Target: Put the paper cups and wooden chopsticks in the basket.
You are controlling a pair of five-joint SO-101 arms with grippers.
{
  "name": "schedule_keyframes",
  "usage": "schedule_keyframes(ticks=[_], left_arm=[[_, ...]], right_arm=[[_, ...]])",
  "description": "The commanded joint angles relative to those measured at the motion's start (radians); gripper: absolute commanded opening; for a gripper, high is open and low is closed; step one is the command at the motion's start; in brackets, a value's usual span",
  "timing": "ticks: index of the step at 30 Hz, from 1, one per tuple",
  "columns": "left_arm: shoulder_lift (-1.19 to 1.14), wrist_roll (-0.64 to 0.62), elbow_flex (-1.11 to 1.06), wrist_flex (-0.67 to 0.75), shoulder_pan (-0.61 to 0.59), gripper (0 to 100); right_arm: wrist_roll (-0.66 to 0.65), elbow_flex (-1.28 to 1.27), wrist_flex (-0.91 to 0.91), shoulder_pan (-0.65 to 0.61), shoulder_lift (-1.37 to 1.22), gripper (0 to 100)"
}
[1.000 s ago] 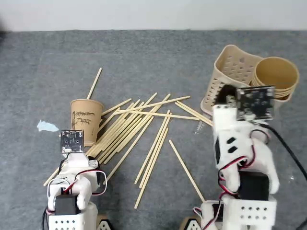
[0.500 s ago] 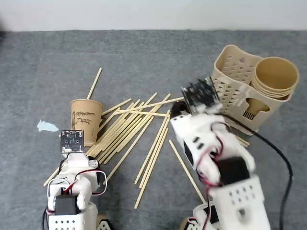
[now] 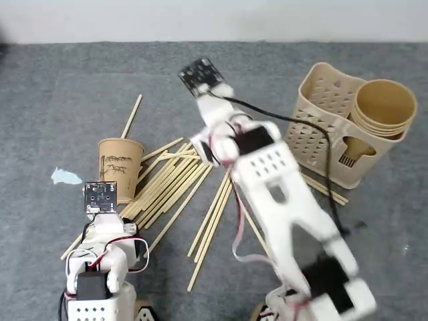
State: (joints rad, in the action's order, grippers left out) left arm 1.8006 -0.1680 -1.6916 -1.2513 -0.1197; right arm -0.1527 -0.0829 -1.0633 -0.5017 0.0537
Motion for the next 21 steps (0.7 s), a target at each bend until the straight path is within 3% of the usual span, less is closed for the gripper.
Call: schedule_keyframes(ticks=[1,7,13,18,21], left_arm=[[0.011,-0.005,0.008,-0.005,0.003,1],[0.011,-0.002,0.008,-0.003,0.051,1],[0.011,-0.002,0.008,-0.005,0.103,1],[0.011,0.002,0.068,-0.031,0.097,1],[0.011,0.003,0.122,-0.032,0.021,1]], right_arm=[[-0.012,0.213,-0.051,-0.007,-0.134,0.9],[-0.012,0.411,-0.228,-0.001,-0.285,0.9],[-0.011,0.430,-0.314,0.012,-0.285,0.9],[-0.011,0.427,-0.328,0.044,-0.291,0.9],[-0.011,0.427,-0.328,0.054,-0.291,0.9]])
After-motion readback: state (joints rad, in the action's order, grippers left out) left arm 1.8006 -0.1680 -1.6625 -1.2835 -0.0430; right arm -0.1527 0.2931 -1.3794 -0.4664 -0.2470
